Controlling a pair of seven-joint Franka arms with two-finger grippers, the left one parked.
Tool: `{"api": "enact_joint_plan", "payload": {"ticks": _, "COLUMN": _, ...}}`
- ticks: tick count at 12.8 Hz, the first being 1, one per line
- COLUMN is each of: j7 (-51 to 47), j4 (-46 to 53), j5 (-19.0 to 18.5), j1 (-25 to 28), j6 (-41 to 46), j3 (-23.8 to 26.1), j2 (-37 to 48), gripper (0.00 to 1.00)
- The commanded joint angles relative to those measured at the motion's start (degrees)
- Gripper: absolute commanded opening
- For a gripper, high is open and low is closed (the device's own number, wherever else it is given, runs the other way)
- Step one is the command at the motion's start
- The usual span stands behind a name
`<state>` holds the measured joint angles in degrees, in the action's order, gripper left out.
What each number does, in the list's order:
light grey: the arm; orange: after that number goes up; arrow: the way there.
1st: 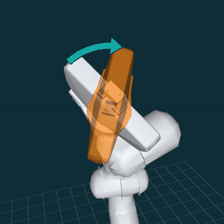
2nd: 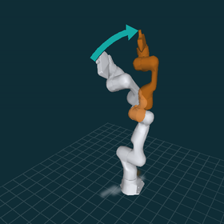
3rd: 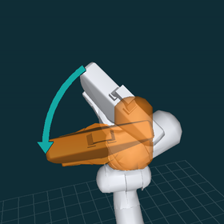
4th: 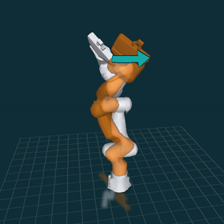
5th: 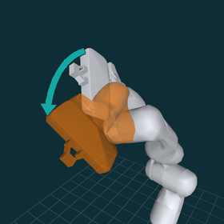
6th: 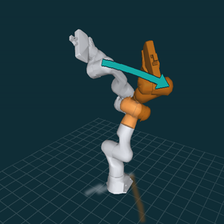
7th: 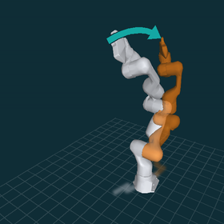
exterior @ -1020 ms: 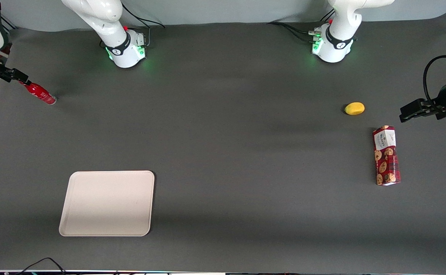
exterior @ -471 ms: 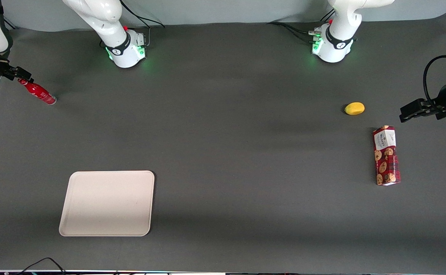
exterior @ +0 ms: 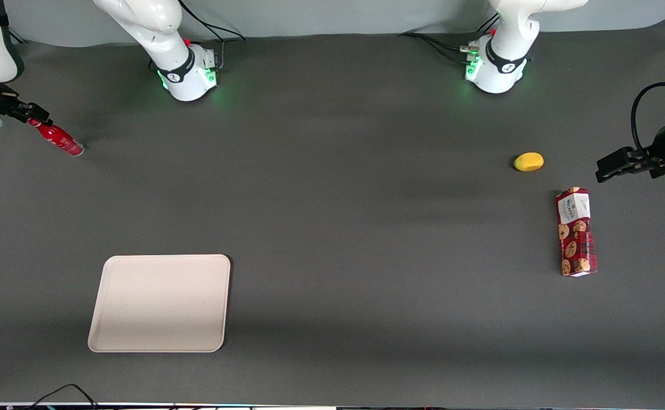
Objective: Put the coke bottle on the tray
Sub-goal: 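Close the right gripper around the bottle's neck and lift it, then carry the held bottle toward the white tray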
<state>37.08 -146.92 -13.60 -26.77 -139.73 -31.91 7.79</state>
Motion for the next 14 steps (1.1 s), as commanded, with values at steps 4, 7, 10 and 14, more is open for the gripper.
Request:
{"api": "enact_joint_plan", "payload": {"ticks": 4, "j7": 0.01, "j4": -0.21, "j5": -0.46, "j1": 0.41, "j6": -1.25, "j3": 0.44, "j2": -0.15, "gripper": 0.51}}
{"api": "enact_joint_plan", "payload": {"ticks": 7, "j7": -0.17, "j4": -0.21, "j5": 0.68, "j1": 1.11, "j6": -1.25, "j3": 1.05, "j2": -0.15, "gripper": 0.49}}
{"api": "enact_joint_plan", "payload": {"ticks": 10, "j7": -0.17, "j4": -0.12, "j5": 0.86, "j1": 1.11, "j6": -1.51, "j3": 1.76, "j2": -0.15, "gripper": 0.50}}
{"api": "enact_joint_plan", "payload": {"ticks": 14, "j7": -0.17, "j4": -0.12, "j5": 0.95, "j1": 1.11, "j6": -1.51, "j3": 2.11, "j2": -0.15, "gripper": 0.32}}
